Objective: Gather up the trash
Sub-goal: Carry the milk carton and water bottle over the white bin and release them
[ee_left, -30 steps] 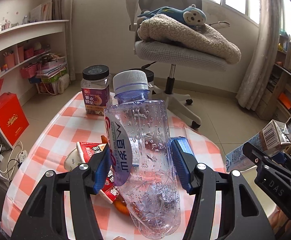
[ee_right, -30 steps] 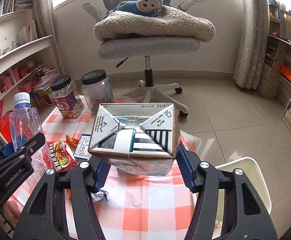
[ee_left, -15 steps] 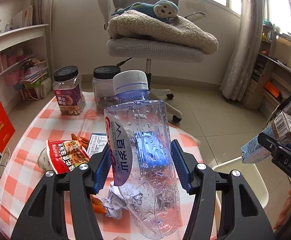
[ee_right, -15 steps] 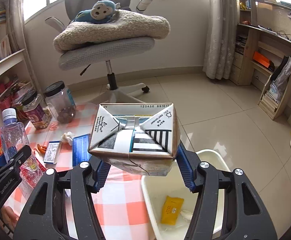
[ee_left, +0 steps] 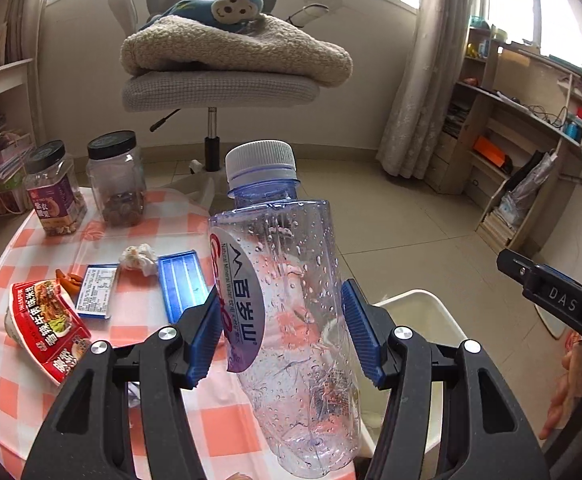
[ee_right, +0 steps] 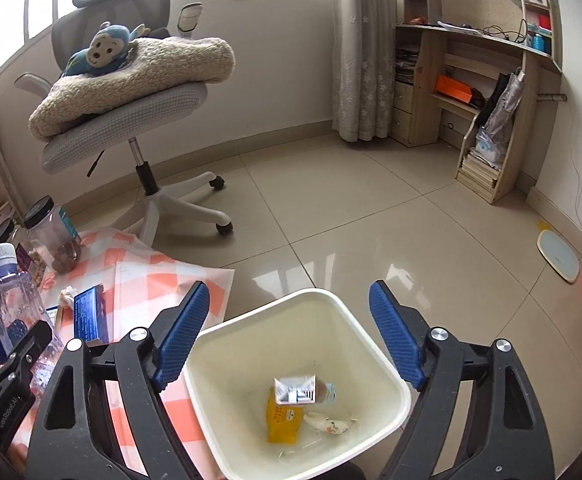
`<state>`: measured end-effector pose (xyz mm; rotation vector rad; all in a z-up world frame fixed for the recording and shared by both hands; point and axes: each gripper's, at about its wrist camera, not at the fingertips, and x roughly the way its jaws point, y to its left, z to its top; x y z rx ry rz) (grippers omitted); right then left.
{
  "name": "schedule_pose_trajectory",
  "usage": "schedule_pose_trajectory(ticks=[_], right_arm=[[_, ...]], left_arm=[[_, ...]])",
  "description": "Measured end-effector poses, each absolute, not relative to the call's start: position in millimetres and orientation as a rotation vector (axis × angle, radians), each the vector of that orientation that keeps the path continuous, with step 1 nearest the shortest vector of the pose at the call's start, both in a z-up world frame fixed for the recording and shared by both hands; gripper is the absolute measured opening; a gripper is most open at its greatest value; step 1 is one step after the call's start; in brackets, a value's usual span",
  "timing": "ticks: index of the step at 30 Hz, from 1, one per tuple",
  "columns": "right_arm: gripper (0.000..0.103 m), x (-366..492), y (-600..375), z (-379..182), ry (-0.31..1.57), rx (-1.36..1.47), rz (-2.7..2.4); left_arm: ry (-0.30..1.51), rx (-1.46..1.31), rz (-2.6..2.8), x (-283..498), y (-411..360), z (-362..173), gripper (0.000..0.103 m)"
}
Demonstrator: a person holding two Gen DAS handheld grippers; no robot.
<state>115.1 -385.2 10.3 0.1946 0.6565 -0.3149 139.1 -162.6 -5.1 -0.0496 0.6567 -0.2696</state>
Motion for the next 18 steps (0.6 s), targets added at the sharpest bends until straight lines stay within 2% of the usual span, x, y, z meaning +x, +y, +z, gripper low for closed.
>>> schedule_pose_trajectory(ticks=[4,15,17,18], right_arm=[[0.085,107,-407,14,0.632,0.226,-0.362],[0.090,85,-459,19,0.592,0.318,-0.477],[0.090,82,-467,20,0.587,0.329,-0.497],[0.090,80,-470,20,0.583,0.332,-0.507]], left_arm=[[0.679,-0.067,-0.316,141,-190,-5,0.057],[0.721,-0.075,-0.437,144,-261,-7,0.058],[0.747,-0.074,-0.466,148,-271,-11,0.068],[0.753,-0.075,-0.472,149,-274,-13,0.079]])
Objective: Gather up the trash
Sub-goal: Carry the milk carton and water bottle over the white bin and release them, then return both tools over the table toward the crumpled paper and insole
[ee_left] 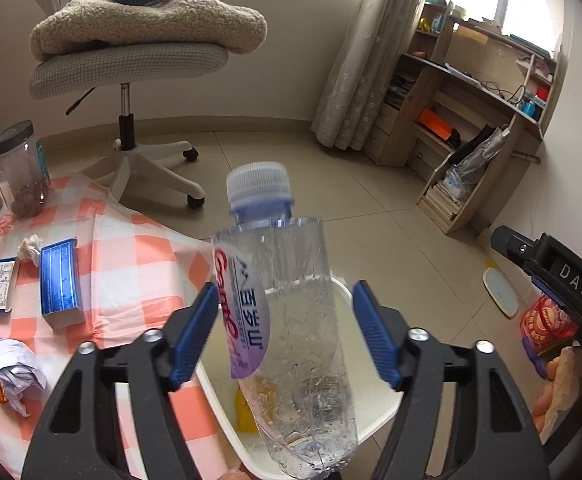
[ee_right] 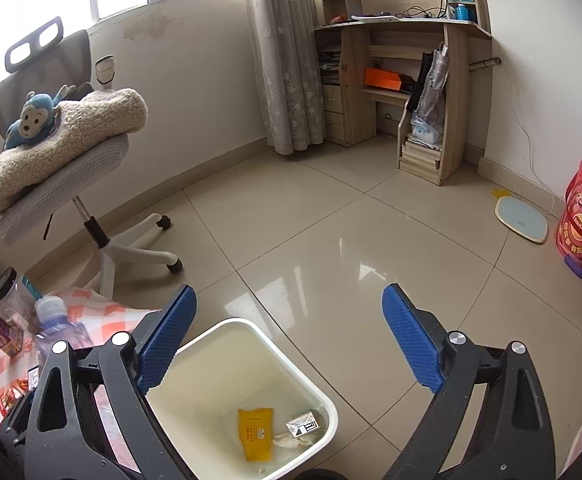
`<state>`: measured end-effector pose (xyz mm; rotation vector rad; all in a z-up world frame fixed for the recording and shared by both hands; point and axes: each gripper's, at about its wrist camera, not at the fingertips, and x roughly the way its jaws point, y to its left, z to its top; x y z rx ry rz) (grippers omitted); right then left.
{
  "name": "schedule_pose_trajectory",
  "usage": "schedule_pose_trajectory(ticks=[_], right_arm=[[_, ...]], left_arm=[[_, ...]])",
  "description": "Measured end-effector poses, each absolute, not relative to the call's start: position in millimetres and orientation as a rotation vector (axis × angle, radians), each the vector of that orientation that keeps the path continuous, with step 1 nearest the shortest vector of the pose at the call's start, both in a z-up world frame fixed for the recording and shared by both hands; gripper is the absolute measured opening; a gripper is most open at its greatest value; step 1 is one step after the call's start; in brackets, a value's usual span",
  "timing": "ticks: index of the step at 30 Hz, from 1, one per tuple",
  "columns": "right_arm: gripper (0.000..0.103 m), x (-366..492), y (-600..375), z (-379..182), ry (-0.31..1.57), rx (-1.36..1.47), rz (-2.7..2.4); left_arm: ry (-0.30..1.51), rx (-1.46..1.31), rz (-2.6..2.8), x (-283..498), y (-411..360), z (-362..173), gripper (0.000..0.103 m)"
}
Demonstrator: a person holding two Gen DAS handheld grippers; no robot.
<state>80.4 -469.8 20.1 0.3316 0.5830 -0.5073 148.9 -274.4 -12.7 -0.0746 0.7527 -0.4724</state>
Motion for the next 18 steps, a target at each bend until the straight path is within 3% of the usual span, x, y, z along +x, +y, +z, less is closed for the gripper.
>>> schedule_pose_trajectory(ticks=[4,18], right_arm=[[0.096,75,-472,24,0.551,0.313,-0.549],[0.096,82,-413,18,0.500,0.114,-0.551]], left_arm=[[0.732,-0.047,-0.471,148,-278,-13,0.080],[0.629,0.000,-0.358,149,-230,-5,0.081]])
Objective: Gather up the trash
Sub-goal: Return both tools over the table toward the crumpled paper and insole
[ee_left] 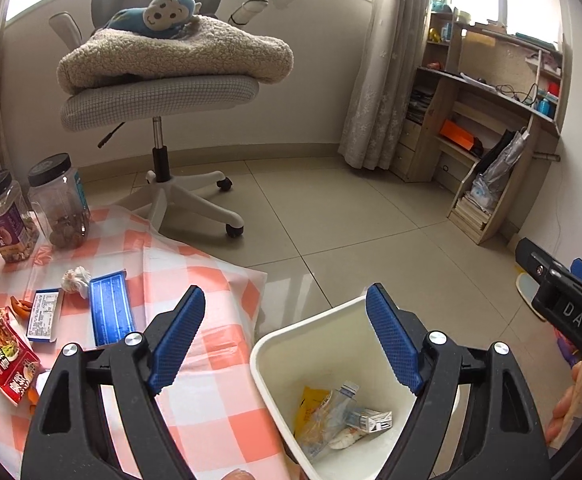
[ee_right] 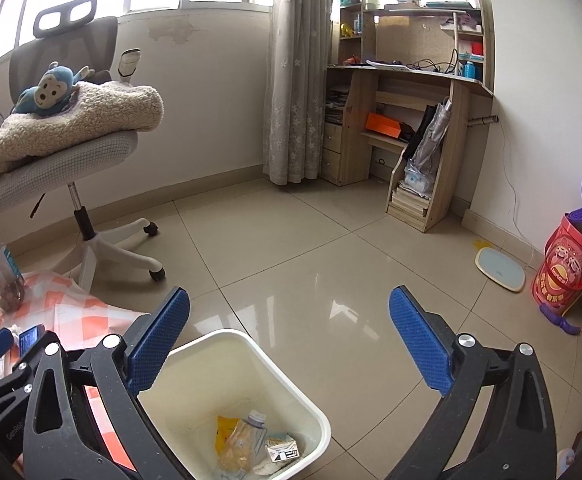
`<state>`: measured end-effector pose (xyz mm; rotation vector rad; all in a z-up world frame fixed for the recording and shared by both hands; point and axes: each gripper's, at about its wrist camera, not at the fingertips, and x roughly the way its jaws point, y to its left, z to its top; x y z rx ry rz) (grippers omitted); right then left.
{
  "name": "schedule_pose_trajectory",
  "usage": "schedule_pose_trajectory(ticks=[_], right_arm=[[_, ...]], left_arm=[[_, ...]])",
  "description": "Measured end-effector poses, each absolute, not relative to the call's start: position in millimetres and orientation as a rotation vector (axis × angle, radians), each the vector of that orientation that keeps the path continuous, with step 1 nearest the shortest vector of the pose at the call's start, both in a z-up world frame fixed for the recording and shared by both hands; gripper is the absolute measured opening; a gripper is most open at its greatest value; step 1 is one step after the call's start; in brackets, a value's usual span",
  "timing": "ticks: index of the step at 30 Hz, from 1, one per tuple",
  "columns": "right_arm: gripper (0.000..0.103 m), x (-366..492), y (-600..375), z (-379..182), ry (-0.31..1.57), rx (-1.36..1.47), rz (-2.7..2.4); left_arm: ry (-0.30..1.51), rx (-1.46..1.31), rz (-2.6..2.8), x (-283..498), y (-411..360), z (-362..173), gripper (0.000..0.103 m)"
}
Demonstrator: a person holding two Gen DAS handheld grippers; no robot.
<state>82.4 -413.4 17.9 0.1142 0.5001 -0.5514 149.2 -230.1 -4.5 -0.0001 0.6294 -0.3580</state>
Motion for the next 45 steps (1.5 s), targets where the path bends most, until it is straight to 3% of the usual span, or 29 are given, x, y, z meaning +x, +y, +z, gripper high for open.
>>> schedule_pose_trajectory(ticks=[29,45], right_arm=[[0.096,142,-250,24,0.520,0.018,-0.307],[0.096,177,-151,7,0.587,0.010,-0.132]], left_arm=[[0.668,-0.148,-0.012,162,-61,13,0.084],[0.808,-0.240,0.206,170,54,-18,0.084]])
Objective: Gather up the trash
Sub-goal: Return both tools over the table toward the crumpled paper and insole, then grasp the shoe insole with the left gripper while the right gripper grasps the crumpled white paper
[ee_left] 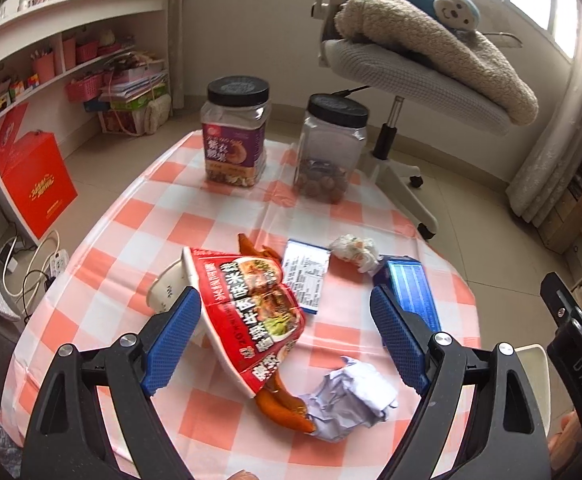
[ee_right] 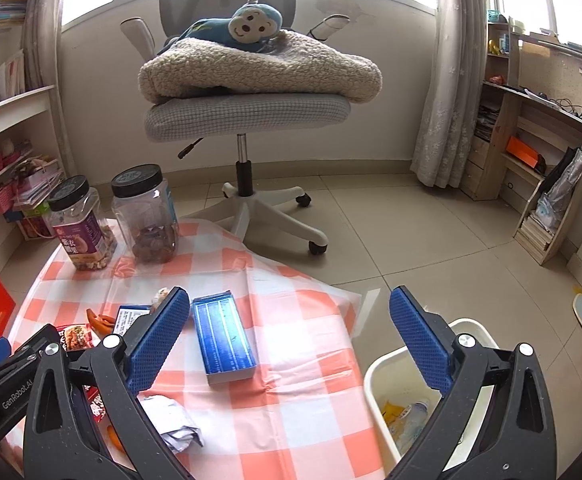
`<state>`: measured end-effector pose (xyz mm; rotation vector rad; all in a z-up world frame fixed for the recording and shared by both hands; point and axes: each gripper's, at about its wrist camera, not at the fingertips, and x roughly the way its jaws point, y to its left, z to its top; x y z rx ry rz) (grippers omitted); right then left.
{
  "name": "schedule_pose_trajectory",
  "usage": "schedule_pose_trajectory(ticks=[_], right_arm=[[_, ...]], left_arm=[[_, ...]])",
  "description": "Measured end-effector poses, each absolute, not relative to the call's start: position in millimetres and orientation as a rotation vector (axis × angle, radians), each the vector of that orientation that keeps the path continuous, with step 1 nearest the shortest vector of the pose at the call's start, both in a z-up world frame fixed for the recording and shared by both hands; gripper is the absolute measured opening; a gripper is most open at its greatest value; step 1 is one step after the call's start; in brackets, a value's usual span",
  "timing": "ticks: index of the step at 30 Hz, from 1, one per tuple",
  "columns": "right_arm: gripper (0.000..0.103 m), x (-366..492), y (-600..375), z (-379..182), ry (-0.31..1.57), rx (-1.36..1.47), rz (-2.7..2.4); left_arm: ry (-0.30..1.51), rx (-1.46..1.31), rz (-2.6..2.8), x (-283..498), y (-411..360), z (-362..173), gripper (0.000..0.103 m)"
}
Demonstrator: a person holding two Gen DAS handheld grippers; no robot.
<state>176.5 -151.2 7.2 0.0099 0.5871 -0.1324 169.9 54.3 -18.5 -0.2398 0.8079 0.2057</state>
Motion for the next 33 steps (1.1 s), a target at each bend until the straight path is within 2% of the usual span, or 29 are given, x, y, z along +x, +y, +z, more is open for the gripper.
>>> schedule_pose_trajectory(ticks=[6,12,20,22,28,33], right_arm=[[0.096,186,-120,-5,0.618,-0.019,-0.086],[0.096,199,-102,-20,0.681,-0.039,-0.044],[0.096,210,-102,-36,0.774,-0.064,0.012],[0.096,212,-104,-39,0.802,-0.058,0.025],[0.096,213,-112,-47,0.878,-0.026,0.060],[0.096,206,-116,-54,0.949,-0.001,0.101]], left_arm=[[0.937,-0.391,0.249,176,106,-53,0.084],[1.105,-0.682,0.157,190,142,-107,0.084],[1.130,-0.941,0.011,205,147,-144,0.082],[1.122,-0.965,-0.039,207,144,-141,0.057],[1.104,-0.876,-0.113,205,124,-120,0.028],[1.060,-0.787,-0.140,191,119,-87,0.028]])
